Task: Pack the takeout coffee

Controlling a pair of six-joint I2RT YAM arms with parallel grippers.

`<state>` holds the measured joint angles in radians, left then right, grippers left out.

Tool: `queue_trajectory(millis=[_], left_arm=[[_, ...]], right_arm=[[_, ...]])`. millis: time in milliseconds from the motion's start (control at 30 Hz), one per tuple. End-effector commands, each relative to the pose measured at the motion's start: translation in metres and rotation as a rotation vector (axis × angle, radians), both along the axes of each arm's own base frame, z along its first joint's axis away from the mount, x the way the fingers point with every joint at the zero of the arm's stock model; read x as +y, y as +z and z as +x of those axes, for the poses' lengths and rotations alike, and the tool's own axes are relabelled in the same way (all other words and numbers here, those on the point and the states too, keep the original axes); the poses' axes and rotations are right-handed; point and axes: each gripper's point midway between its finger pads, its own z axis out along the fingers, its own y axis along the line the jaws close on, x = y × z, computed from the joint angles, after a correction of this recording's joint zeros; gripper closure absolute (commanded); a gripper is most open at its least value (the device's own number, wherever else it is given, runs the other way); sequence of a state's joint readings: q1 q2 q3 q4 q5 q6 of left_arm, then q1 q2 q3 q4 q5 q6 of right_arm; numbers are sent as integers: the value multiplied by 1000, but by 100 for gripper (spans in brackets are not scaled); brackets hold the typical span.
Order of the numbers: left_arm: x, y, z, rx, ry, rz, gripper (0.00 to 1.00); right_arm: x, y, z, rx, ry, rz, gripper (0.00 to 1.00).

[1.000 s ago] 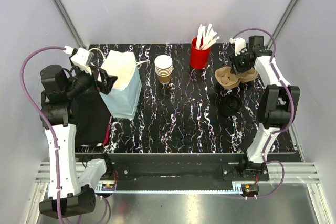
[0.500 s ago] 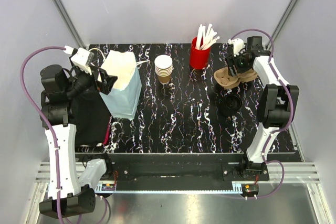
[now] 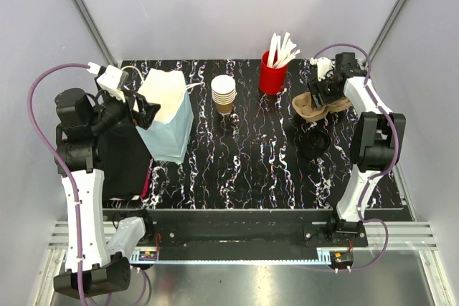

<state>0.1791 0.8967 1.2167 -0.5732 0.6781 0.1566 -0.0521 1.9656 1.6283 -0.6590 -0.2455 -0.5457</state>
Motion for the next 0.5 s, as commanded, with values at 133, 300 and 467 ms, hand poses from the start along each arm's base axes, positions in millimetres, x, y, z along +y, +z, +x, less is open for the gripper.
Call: queue_trajectory(millis=[133, 300, 467], left_arm=[[-2, 11, 0, -52, -18, -1, 1], [-1, 11, 1, -54, -15, -1, 1], [2, 16, 1, -69, 2, 10, 1]], right_arm=[[0, 13, 5, -32, 8, -30, 40], [-2, 25, 5, -56, 0, -42, 45], [-1, 51, -1, -101, 0, -39, 46]])
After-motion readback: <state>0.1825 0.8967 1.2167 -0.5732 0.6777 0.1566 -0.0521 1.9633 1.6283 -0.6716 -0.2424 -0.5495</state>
